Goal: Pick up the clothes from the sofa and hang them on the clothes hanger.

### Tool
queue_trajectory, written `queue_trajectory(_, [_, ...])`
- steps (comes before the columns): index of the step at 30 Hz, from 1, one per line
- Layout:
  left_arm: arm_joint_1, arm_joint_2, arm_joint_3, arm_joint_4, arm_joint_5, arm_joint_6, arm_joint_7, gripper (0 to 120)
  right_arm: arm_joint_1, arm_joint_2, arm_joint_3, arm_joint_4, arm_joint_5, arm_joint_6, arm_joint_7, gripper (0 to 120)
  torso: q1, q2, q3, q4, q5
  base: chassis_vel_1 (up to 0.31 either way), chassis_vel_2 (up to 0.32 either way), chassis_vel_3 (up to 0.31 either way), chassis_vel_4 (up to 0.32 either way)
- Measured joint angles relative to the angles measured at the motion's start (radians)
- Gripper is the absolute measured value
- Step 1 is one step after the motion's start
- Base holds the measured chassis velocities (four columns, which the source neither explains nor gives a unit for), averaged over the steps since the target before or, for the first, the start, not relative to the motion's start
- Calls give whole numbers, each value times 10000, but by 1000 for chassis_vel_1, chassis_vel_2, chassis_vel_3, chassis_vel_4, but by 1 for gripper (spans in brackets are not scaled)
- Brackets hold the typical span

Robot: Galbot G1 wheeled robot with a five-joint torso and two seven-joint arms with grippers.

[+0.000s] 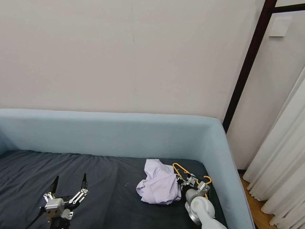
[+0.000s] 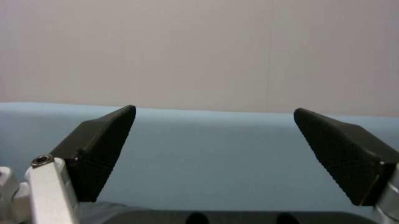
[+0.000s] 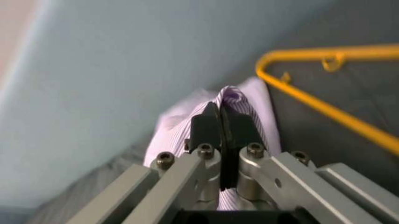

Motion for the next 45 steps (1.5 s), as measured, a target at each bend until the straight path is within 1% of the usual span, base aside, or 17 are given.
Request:
queue_trajectory(1, [-35, 9, 80, 14, 2, 0, -5, 100, -144, -238, -84, 344, -10, 484, -482, 0, 0, 0, 0, -1, 0, 0, 0, 0, 0])
queue_trajectory(4, [-92, 52, 188, 54, 5, -6, -14, 100, -365, -707, -213, 1103, 26, 1254, -1430, 0, 0, 0, 0, -2, 1, 0, 0, 0, 0])
queue_trajectory(5, [-92, 52, 188, 54, 5, -6, -14, 100, -365, -707, -213, 1103, 26, 1254, -1430, 0, 0, 0, 0, -2, 1, 0, 0, 0, 0])
queue_trajectory(8, [-137, 130, 278, 73, -3, -53, -30, 100, -567, -1263, -309, 2411, 435, 1755, -2127, 0, 0, -1, -1, 0, 0, 0, 0, 0, 0])
queue_trajectory(9, [-137, 130, 278, 73, -3, -53, -30, 100, -567, -1263, -309, 2411, 435, 1755, -2127, 0, 0, -1, -1, 0, 0, 0, 0, 0, 0])
queue_trajectory(14, [-175, 232, 319, 51, -99, -106, -53, 100, -515, -1898, -321, 3937, 1369, 1939, -2857, 0, 0, 0, -1, -1, 1, 0, 0, 0, 0])
queue_trajectory(15, [-175, 232, 319, 51, -99, -106, -53, 100, -515, -1898, -321, 3937, 1369, 1939, -2857, 0, 0, 0, -1, -1, 1, 0, 0, 0, 0])
queue_trajectory(19, [-186, 251, 388, 30, -175, -120, -59, 100, -95, -2358, -258, 4804, 2249, 1932, -2918, 0, 0, -1, 0, 1, 1, 0, 0, 0, 0])
queue_trajectory(21, [-186, 249, 402, 23, -175, -120, -58, 100, -34, -2427, -254, 4877, 2338, 1931, -2923, 0, 0, 0, -1, 1, 1, 0, 0, 0, 0])
queue_trajectory(25, [-179, 205, 474, -25, -175, -155, -59, 100, 838, -3427, -241, 5190, 2974, 1892, -3081, 0, 0, 0, 0, -1, 0, 0, 0, 0, 0])
queue_trajectory(27, [-174, 196, 475, -31, -175, -167, -59, 100, 960, -3571, -237, 5190, 3067, 1885, -3090, 0, 0, 0, -1, 0, 1, 0, 0, 0, 0])
queue_trajectory(29, [-117, 169, 453, -79, -176, -228, -59, 100, 1487, -4163, -174, 5186, 3529, 1826, -3069, 0, 1, 0, 0, 0, 2, 0, 0, 0, 0])
queue_trajectory(30, [-105, 162, 437, -94, -179, -240, -60, 100, 1643, -4329, -146, 5186, 3669, 1809, -3055, 0, 0, 0, 0, 0, 2, 0, 0, 0, 0])
queue_trajectory(32, [-105, 162, 437, -94, -179, -240, -60, 100, 1643, -4329, -146, 5186, 3669, 1809, -3055, 0, 0, 0, 0, 0, 2, 0, 0, 0, 0])
queue_trajectory(34, [-72, 151, 385, -149, -194, -277, -69, 100, 2307, -4943, -87, 5100, 4092, 1759, -3104, 0, 0, 0, 0, -1, 2, 0, 0, 0, 0])
queue_trajectory(41, [-77, 87, 403, -165, -195, -289, -75, 100, 2891, -5513, -65, 4930, 4517, 1690, -3262, 0, 0, 0, 0, 0, 1, 0, 0, 0, 0])
queue_trajectory(45, [-110, 39, 436, -157, -195, -312, -77, 100, 3056, -5932, 255, 5067, 4730, 1450, -3800, 0, 0, 0, 0, 0, 3, 0, 0, 0, 0])
